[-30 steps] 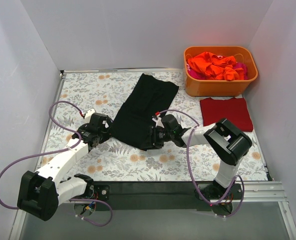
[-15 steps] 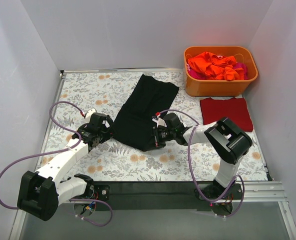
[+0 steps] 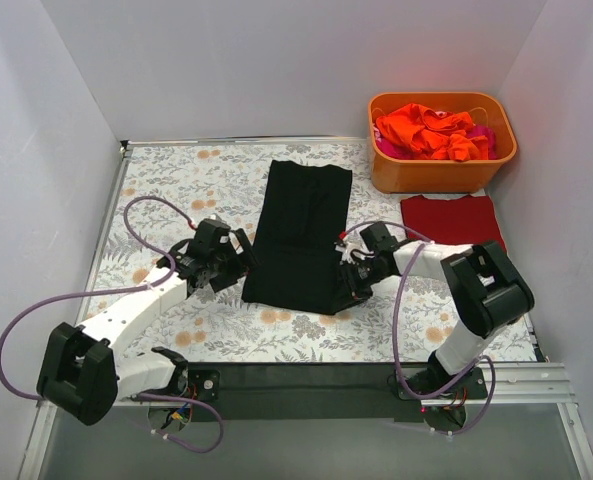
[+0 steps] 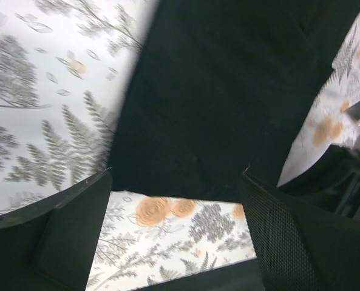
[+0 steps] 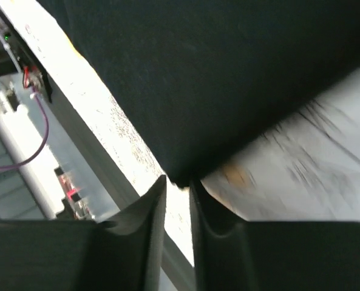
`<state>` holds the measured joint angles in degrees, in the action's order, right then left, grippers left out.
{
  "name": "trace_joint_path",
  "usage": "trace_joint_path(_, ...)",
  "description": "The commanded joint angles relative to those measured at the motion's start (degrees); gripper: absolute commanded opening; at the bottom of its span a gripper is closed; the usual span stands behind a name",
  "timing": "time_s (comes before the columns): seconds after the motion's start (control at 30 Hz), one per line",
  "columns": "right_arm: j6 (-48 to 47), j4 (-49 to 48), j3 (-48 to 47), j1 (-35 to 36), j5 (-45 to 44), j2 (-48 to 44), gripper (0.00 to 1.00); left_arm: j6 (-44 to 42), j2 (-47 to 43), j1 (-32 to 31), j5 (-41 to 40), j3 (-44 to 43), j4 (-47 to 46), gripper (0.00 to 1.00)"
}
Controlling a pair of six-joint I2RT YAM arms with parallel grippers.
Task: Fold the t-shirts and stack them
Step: Fold the tshirt
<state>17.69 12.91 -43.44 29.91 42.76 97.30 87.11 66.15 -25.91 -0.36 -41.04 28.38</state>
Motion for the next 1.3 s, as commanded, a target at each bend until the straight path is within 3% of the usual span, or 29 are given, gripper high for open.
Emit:
trace_joint_path(0.0, -4.6, 5.5, -0.1, -3.2, -2.4, -6.4, 0.26, 2.3, 2.0, -2.6, 2.6, -2.2, -1.8, 0.78)
trace_joint_path(0.13, -1.8, 2.6, -2.7, -3.9, -5.4, -12.4, 0.32, 1.7, 4.6, -3.2, 3.3, -2.9, -2.2, 0.66)
trace_joint_path(0.23, 3.4, -6.8, -1.2, -3.9, -0.5, -14.5, 0.34, 0.3, 6.4, -3.9, 4.7, -3.6, -2.7, 0.57)
trace_joint_path(0.43, 8.9, -19.5, 2.5, -3.5, 8.2, -6.8, 0.33, -1.7, 10.9, -4.3, 5.5, -3.6, -2.9, 0.46)
trace_joint_path(0.63, 8.2, -19.9, 6.3, -5.6, 7.6, 0.0, 0.29, -1.6, 16.1, -4.2, 1.2, -1.4, 1.2, 0.37)
trace_joint_path(0.77, 8.0, -19.9, 9.2, -11.7, 6.4, -0.9, 0.28, -0.5, 16.8, -3.4, -1.0, 1.2, 3.3, 0.36)
trace_joint_path(0.9, 5.3, -17.5, 8.3, -13.5, 6.6, -4.9, 0.28, -0.6, 13.4, -2.6, -0.4, 1.8, 4.3, 0.36)
trace_joint_path(1.03, 4.5, -17.6, 4.9, -13.5, 3.8, -10.8, 0.29, -0.8, 8.2, -2.6, 2.6, -0.1, 4.4, 0.55)
trace_joint_path(1.27, 1.2, -19.1, -5.7, -13.6, -4.6, -9.0, 0.32, -2.8, 7.8, -2.6, 1.5, -5.1, 3.7, 0.6)
